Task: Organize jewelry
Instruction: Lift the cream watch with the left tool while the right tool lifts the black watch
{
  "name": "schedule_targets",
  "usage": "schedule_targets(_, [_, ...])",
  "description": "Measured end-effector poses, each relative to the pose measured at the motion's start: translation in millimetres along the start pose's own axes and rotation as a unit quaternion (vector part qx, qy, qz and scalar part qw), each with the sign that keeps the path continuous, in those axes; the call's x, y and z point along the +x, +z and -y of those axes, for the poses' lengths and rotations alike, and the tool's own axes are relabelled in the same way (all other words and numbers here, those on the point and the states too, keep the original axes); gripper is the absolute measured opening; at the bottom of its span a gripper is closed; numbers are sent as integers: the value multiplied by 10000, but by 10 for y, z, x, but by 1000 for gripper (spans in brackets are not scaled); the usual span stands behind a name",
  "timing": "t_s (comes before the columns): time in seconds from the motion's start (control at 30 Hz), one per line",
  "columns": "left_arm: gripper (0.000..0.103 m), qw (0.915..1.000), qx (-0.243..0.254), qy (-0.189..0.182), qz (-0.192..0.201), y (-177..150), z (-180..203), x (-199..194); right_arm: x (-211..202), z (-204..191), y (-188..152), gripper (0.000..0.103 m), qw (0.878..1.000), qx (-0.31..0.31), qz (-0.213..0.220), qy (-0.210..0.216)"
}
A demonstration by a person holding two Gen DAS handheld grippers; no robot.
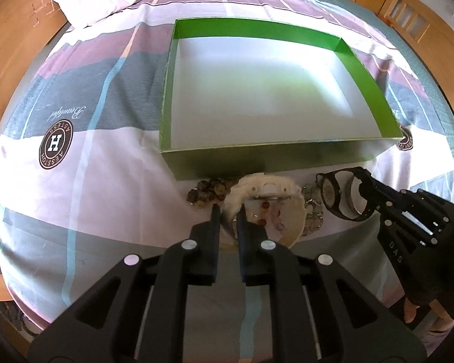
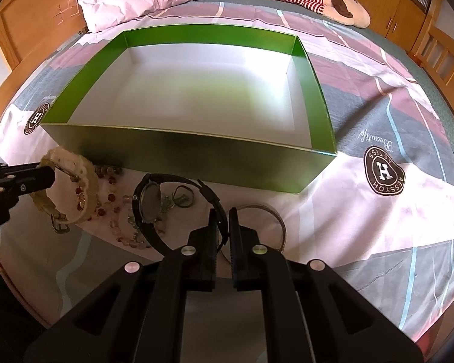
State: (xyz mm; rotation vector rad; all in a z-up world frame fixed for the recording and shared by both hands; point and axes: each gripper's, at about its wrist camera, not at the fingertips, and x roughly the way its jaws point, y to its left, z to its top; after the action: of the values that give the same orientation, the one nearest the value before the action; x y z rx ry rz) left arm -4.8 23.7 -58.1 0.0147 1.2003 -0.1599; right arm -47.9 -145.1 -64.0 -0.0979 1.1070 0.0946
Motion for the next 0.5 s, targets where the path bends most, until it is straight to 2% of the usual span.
schedule_targets(0.2, [10,9998,186,89,-29,-31,120,47,28,-22,-7,7,10000,-13,-17,-14])
schedule_targets(0.5, [10,9999,100,126,3,-31,80,31,41,-76,-8,7,10000,-61,3,3])
